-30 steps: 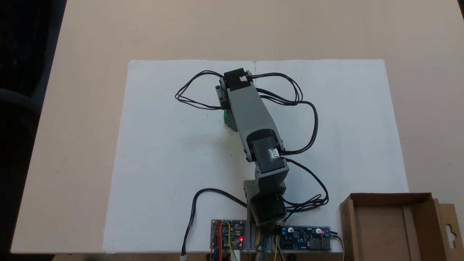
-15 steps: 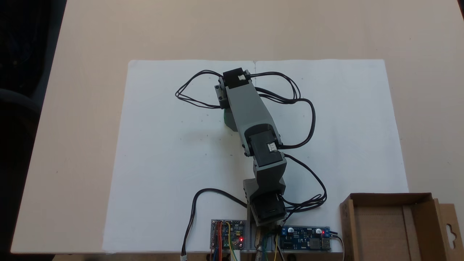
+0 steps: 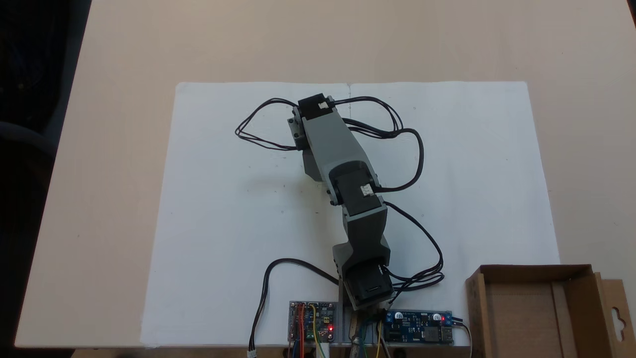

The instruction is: Grasp a green dice and put it in the bin.

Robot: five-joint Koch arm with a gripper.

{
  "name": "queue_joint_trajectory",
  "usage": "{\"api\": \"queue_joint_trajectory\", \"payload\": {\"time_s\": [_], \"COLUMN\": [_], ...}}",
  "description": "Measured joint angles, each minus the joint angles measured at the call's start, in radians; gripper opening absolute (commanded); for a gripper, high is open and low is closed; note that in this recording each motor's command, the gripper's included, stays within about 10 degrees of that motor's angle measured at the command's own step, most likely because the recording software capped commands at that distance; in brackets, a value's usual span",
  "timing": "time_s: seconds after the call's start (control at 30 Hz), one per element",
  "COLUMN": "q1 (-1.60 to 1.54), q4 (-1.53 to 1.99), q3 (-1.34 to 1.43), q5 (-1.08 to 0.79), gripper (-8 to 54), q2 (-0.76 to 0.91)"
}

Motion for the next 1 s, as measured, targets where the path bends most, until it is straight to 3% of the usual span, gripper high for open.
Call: {"api": "queue_joint_trajectory", "payload": {"time_s": [0.5,0.87,1.0], "q1": [-0.015,-0.015,-0.014], "q4": [-0.006,-0.006,-0.006], "q3": [-0.063,-0.063,-0.063], "q5": [0.000,0.000,0.000], "gripper": [41.3,33.3,33.2], "q2": [-0.067,-0.066,-0.066]}}
